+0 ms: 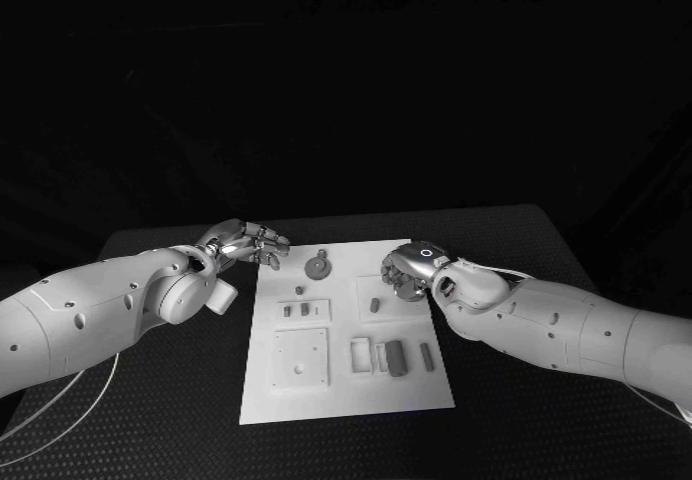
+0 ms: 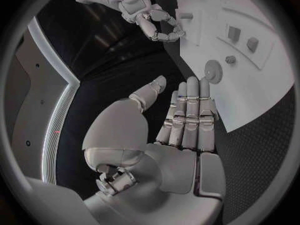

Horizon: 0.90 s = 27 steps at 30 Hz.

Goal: Assemble the parts on the task board

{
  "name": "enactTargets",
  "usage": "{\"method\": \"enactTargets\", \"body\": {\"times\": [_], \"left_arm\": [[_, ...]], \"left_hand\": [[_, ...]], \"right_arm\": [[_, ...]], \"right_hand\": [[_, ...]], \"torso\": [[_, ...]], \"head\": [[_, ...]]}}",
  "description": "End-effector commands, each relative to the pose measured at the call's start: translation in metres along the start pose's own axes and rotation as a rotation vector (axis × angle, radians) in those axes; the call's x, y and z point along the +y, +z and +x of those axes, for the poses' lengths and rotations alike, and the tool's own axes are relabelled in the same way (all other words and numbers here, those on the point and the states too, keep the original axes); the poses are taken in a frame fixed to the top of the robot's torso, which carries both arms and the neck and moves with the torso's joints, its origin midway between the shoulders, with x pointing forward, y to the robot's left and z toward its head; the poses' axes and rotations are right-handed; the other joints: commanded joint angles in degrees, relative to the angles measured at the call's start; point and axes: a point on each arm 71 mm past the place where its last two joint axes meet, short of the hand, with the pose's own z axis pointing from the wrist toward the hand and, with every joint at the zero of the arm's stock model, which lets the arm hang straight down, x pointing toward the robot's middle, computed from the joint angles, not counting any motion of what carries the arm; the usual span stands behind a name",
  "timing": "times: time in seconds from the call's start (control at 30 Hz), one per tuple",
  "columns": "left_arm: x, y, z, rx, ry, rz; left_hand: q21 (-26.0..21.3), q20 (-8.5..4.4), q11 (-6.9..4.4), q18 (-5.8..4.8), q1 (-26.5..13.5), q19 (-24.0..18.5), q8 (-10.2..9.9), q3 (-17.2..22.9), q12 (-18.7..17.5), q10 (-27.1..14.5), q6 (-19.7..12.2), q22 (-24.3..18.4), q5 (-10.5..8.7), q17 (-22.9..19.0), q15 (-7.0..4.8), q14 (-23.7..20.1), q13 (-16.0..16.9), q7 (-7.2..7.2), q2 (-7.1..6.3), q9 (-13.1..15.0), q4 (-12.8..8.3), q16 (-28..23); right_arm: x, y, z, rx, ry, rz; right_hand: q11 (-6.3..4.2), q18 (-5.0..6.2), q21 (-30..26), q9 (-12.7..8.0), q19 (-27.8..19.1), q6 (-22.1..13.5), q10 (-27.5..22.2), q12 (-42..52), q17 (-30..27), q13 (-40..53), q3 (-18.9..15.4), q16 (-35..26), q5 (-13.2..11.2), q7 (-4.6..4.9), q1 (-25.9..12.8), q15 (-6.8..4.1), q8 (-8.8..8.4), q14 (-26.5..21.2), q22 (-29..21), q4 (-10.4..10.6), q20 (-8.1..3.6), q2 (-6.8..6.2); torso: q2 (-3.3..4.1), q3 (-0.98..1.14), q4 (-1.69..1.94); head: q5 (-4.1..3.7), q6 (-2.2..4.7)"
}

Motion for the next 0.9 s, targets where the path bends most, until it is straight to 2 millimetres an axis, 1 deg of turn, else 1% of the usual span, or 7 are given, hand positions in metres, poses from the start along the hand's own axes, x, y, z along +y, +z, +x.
{"method": "enactTargets", "body": {"times": [0.03, 0.37, 0.47, 0.6, 0.77, 0.8, 0.9], "left_arm": [[-0.0017, 0.0004, 0.0, 0.005, -0.001, 0.008], [-0.0011, 0.0001, -0.0009, 0.005, -0.001, 0.004], [-0.0011, -0.0001, -0.0009, 0.005, -0.001, 0.004], [-0.0011, 0.0, -0.0007, 0.006, -0.001, 0.004], [-0.001, 0.0, -0.0005, 0.008, -0.001, 0.003], [-0.001, 0.0, -0.0004, 0.009, -0.001, 0.002], [-0.001, 0.0001, -0.0004, 0.009, -0.001, 0.002]], "left_hand": [[-0.1, 0.08, 0.07, 0.0, 0.1, 0.0, 0.3, -0.3, -0.2, -0.3, -0.5, -0.1, -0.09, 0.1, 0.12, 0.3, -0.1, -0.02, -0.51, -0.1, -0.1, -0.4], [-0.1, 0.08, 0.09, -0.01, 0.1, -0.1, 0.3, -0.4, -0.2, -0.3, -0.6, -0.2, -0.09, 0.2, 0.13, 0.3, -0.1, 0.0, -0.56, -0.1, -0.1, -0.4], [-0.1, 0.09, 0.11, -0.02, 0.1, -0.1, 0.3, -0.4, -0.2, -0.4, -0.6, -0.2, -0.09, 0.2, 0.14, 0.3, -0.1, 0.02, -0.59, -0.1, -0.1, -0.5], [-0.1, 0.09, 0.12, -0.03, 0.1, -0.1, 0.3, -0.4, -0.2, -0.4, -0.7, -0.2, -0.09, 0.2, 0.14, 0.3, -0.1, 0.04, -0.61, -0.1, -0.1, -0.5], [-0.1, 0.09, 0.15, -0.03, 0.1, -0.1, 0.4, -0.4, -0.3, -0.5, -0.8, -0.3, -0.09, 0.3, 0.14, 0.3, -0.1, 0.06, -0.63, -0.2, -0.1, -0.5], [-0.1, 0.09, 0.15, -0.03, 0.1, -0.1, 0.4, -0.4, -0.3, -0.5, -0.8, -0.3, -0.09, 0.3, 0.15, 0.3, -0.1, 0.07, -0.63, -0.2, -0.1, -0.5], [-0.2, 0.1, 0.21, -0.05, 0.2, -0.1, 0.3, -0.4, -0.3, -0.7, -0.9, -0.3, -0.09, 0.4, 0.17, 0.3, -0.1, 0.13, -0.67, -0.2, -0.1, -0.6]], "right_arm": [[-0.0018, 0.0008, -0.0025, 0.013, -0.001, 0.007], [-0.0045, 0.002, -0.0017, 0.055, 0.013, 0.015], [-0.0064, 0.0025, -0.0003, 0.084, 0.029, 0.018], [-0.0079, 0.0029, 0.0013, 0.107, 0.037, 0.023], [-0.0098, 0.0039, 0.0013, 0.112, 0.04, 0.032], [-0.0098, 0.0041, 0.0013, 0.11, 0.041, 0.032], [-0.0098, 0.0046, 0.0007, 0.102, 0.042, 0.034]], "right_hand": [[-0.49, 0.75, 0.2, 0.0, 0.4, 0.1, 0.2, -0.4, 0.1, 1.0, 0.2, 0.1, -0.1, 0.05, -0.5, 0.06, 0.14, 0.1, 0.1, 0.2, -0.12, 0.11], [-0.44, 0.75, 0.1, 0.1, 0.3, 0.0, 0.1, -0.6, 0.2, 1.2, 0.2, -0.1, -0.1, 0.09, -0.7, 0.1, 0.01, 0.0, 0.2, 0.2, -0.1, 0.12], [0.09, 0.58, -0.8, 0.3, -0.7, -1.0, -1.0, -1.4, 0.5, 1.4, 0.2, -1.2, -0.1, 0.54, -1.5, 0.64, -0.63, -1.1, 0.2, 0.4, 0.18, 0.02], [1.18, 0.22, -2.1, -0.1, -2.4, -5.0, -3.3, -3.1, 0.4, 1.3, -0.5, -2.9, -0.1, 2.39, -2.9, 1.61, -3.0, -2.8, 0.4, 1.1, 0.55, -2.13], [1.24, 0.2, -2.2, -0.2, -2.6, -5.3, -3.5, -3.2, 0.4, 1.2, -0.5, -3.0, -0.1, 2.52, -2.9, 1.68, -3.16, -2.9, 0.5, 1.2, 0.58, -2.27], [2.98, -0.28, -2.9, -1.1, -3.9, -9.0, -7.4, -5.5, 0.0, 0.2, -1.0, -4.2, 0.0, 3.89, -4.3, 2.5, -5.25, -4.8, 0.4, 1.7, 0.88, -4.2], [3.74, -0.52, -3.5, -1.5, -5.2, -10.6, -8.5, -6.5, 0.2, -0.5, -1.2, -5.0, -0.2, 4.56, -3.8, 3.09, -6.01, -5.6, 1.2, 3.7, 0.95, -5.52]], "torso": [[0.0, 0.02, 0.0], [-0.01, 0.02, -0.01], [0.01, 0.01, -0.02], [-0.02, 0.02, -0.01], [-0.01, 0.02, 0.0], [-0.01, 0.02, 0.0], [0.01, 0.02, 0.01]], "head": [[-0.09, 0.04], [-0.12, 0.08], [-0.12, 0.02], [-0.12, -0.04], [-0.17, -0.03], [-0.17, -0.03], [-0.15, -0.09]]}}
